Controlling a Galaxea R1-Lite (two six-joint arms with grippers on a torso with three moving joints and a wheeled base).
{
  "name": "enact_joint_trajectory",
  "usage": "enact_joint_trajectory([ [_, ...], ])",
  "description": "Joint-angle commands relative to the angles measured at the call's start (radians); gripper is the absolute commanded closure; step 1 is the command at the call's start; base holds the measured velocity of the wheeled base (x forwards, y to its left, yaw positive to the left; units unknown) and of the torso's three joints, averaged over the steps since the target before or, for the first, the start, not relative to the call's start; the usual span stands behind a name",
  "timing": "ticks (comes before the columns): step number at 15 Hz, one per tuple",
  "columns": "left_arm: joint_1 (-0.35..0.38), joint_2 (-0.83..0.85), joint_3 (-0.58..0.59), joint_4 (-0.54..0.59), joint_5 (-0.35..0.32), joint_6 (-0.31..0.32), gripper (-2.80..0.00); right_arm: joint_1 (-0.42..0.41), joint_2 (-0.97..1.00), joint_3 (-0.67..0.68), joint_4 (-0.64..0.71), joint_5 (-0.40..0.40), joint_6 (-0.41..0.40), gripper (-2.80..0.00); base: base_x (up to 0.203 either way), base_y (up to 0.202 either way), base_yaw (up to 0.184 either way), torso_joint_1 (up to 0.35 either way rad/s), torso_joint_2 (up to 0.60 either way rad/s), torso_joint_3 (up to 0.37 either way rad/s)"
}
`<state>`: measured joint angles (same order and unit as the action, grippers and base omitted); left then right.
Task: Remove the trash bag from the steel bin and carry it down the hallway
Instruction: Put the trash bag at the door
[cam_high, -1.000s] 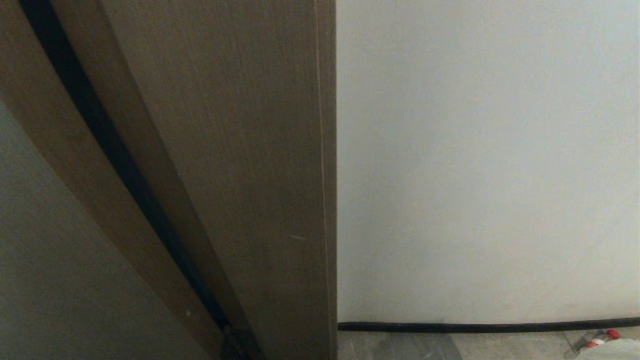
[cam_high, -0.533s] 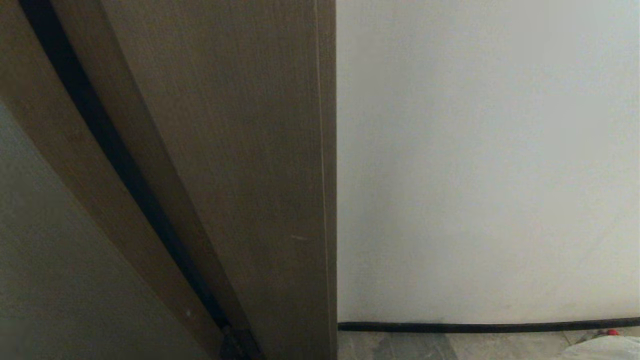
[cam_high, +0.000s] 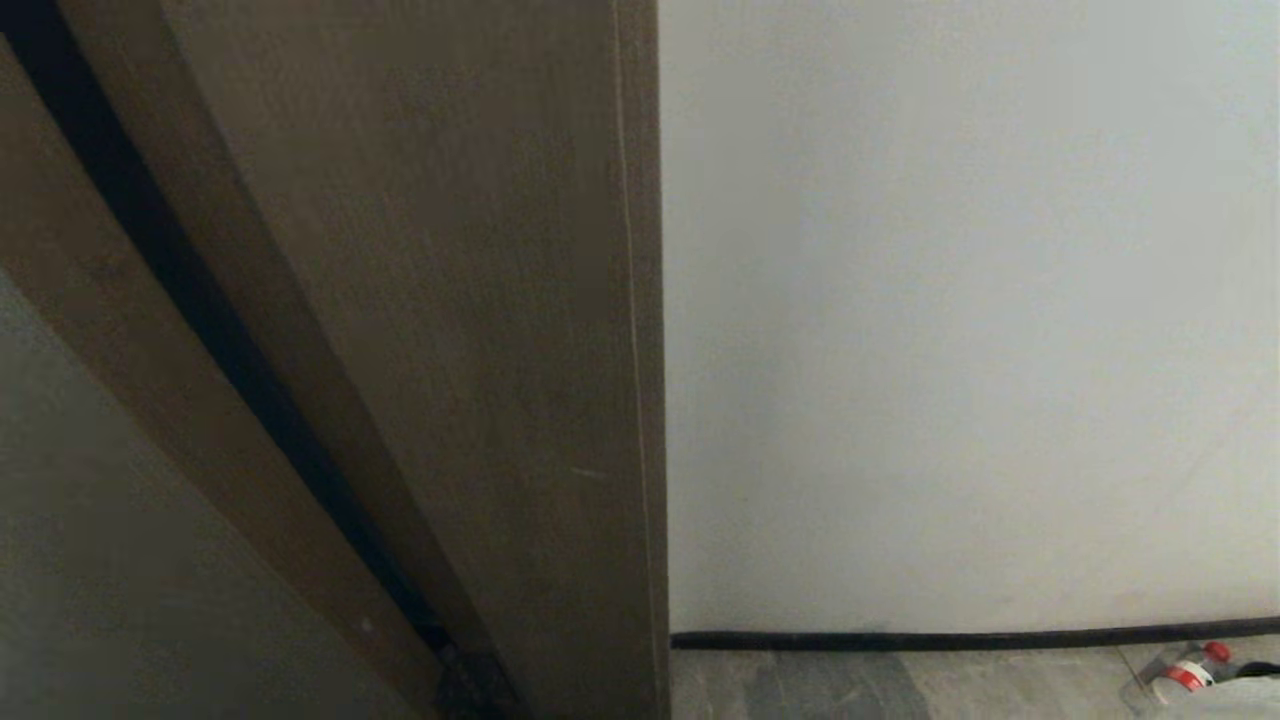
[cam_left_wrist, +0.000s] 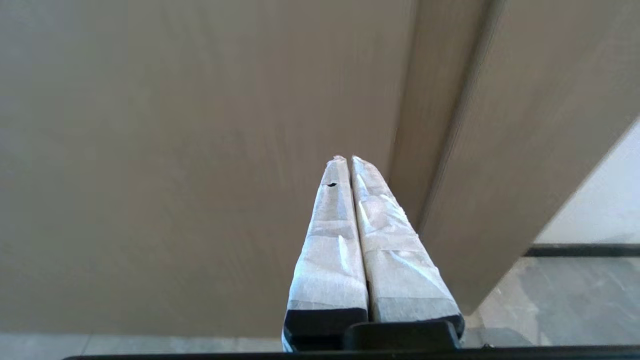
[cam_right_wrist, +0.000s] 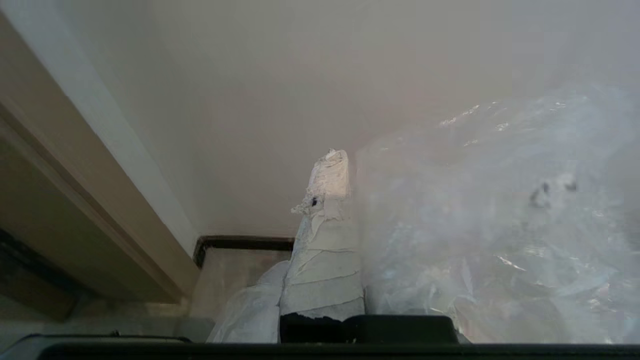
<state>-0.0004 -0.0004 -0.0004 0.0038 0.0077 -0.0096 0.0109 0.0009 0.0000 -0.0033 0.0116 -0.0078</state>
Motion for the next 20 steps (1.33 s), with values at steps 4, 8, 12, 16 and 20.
enact_joint_trajectory([
  [4,-0.001,0.000,0.002,0.001,0.001,0.000,0.00,0.000,0.001,0.002,-0.001,0.001,0.003,0.00,0.004,0.003,0.003,0.002,0.00,-0.194],
  [8,-0.001,0.000,0.002,0.001,0.002,0.000,0.00,0.000,0.001,0.002,-0.001,0.001,0.000,0.00,0.000,0.000,0.000,0.002,0.00,-0.136],
  [12,-0.001,0.000,0.002,0.001,0.001,0.000,0.00,0.000,0.001,0.002,-0.001,0.001,0.002,0.00,0.000,0.000,0.000,0.002,0.00,-0.009],
  [16,-0.001,0.000,0.002,0.001,0.002,0.003,0.00,0.000,0.000,0.002,-0.001,0.000,0.003,0.00,0.000,0.000,0.000,0.003,0.00,-0.038],
  [20,-0.001,0.000,0.002,0.001,0.002,0.002,0.00,0.000,0.001,0.002,0.000,0.001,0.002,0.00,0.000,0.000,0.000,0.001,0.00,-0.172],
])
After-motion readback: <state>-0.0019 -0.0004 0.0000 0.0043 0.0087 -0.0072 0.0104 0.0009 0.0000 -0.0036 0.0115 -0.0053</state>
